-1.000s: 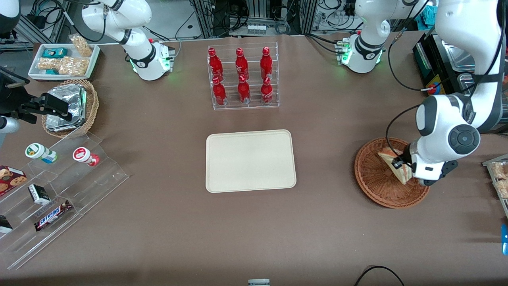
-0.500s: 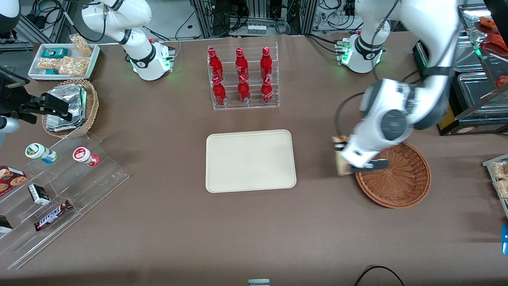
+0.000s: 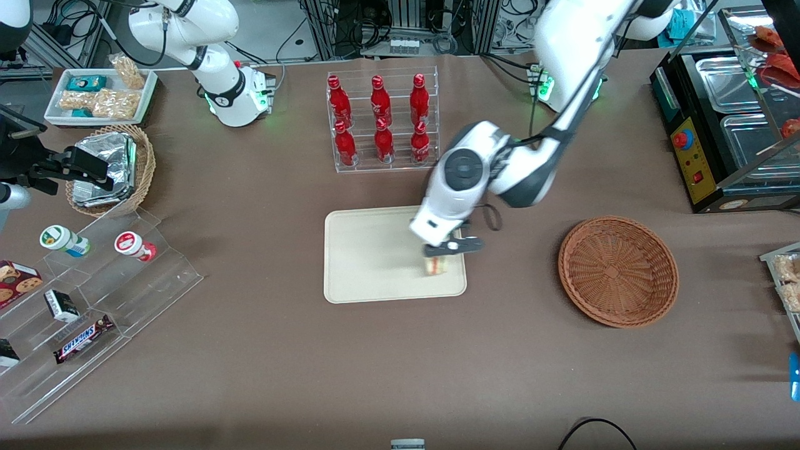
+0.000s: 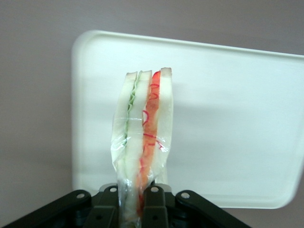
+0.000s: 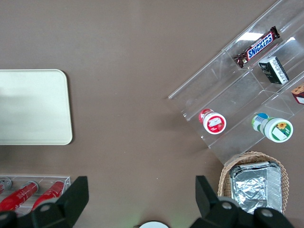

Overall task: Place sandwich from basket to tray
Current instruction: 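Lift the sandwich and carry it with the left gripper over the cream tray, then lower the sandwich onto the tray and open the left gripper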

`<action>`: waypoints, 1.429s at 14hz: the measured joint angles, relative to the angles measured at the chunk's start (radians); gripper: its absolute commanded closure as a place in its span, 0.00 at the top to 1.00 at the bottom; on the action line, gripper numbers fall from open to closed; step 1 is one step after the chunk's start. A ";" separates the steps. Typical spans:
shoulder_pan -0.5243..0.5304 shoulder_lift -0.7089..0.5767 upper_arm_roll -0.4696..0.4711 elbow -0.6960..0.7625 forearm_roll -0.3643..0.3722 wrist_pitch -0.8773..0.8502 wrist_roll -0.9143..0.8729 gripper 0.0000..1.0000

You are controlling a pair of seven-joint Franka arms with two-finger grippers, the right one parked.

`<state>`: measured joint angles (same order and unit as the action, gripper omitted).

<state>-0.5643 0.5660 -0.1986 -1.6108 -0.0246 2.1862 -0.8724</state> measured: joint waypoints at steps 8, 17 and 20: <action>-0.114 0.205 0.003 0.217 0.102 0.017 -0.122 0.09; -0.141 0.208 0.003 0.244 0.108 0.009 -0.122 1.00; -0.139 0.111 0.022 0.254 0.114 -0.135 -0.125 1.00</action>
<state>-0.7037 0.6770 -0.1763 -1.3565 0.0896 2.0516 -0.9969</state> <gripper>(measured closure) 0.000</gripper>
